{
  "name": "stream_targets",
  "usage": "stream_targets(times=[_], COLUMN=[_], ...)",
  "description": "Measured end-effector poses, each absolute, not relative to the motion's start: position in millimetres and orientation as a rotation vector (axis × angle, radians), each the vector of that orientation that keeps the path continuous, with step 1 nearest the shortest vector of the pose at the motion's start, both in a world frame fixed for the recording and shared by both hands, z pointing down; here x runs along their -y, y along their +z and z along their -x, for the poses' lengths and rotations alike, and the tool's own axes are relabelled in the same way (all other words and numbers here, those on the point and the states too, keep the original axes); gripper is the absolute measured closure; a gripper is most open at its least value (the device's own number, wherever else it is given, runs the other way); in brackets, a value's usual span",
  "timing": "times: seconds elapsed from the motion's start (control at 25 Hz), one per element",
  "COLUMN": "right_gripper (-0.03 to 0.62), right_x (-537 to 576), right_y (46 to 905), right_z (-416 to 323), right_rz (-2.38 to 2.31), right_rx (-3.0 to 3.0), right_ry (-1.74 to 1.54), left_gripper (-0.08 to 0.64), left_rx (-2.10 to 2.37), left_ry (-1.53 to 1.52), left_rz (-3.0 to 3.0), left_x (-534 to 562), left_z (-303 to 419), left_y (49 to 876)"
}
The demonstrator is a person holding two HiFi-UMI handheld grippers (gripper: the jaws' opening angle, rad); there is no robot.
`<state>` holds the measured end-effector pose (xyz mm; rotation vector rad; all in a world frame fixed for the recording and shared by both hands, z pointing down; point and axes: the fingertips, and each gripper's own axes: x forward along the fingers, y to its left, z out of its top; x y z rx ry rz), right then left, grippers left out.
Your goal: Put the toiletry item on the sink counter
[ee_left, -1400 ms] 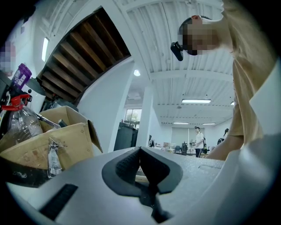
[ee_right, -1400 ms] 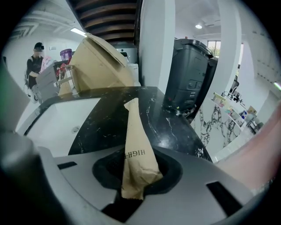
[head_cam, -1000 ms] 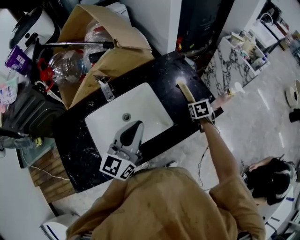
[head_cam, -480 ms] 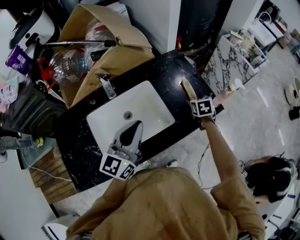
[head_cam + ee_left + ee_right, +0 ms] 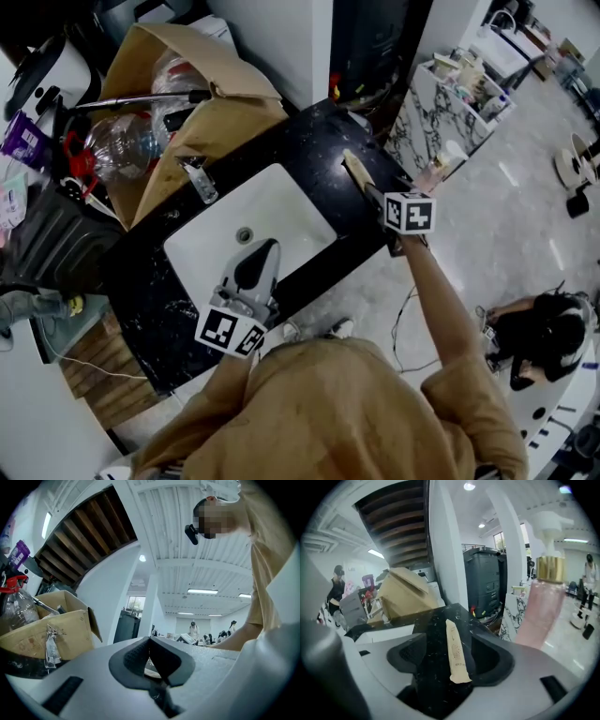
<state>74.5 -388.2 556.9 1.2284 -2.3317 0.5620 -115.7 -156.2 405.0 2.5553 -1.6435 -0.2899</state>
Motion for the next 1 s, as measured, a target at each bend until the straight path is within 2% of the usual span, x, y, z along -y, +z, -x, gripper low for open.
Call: stream_targets(times=[0.28, 0.56, 0.72, 1.0], right_gripper=[0.361, 0.490, 0.589, 0.591], right_x=[355.5, 312.8, 291.6, 257.1], right_y=[533.8, 529.6, 518.3, 437.7], right_z=[-113.8, -186.1, -235.8, -306.5], right_rz=[-1.324, -1.505, -1.642, -1.841], right_rx=[2.431, 2.443, 2.436, 2.534], right_ry=[0.668, 0.771, 0.784, 0.601], left_gripper=[0.557, 0.557, 0.557, 0.557], left_rx=[1.578, 1.523, 1.503, 1.524], left_ry=[-0.282, -0.277, -0.285, -0.316], left_rz=[-2.603, -2.652, -2.690, -2.752], left_x=[159.3, 164.2, 166.7, 161.9], left_z=[95.2, 69.6, 56.4, 47.1], left_y=[402.6, 394.8, 383.0, 351.0])
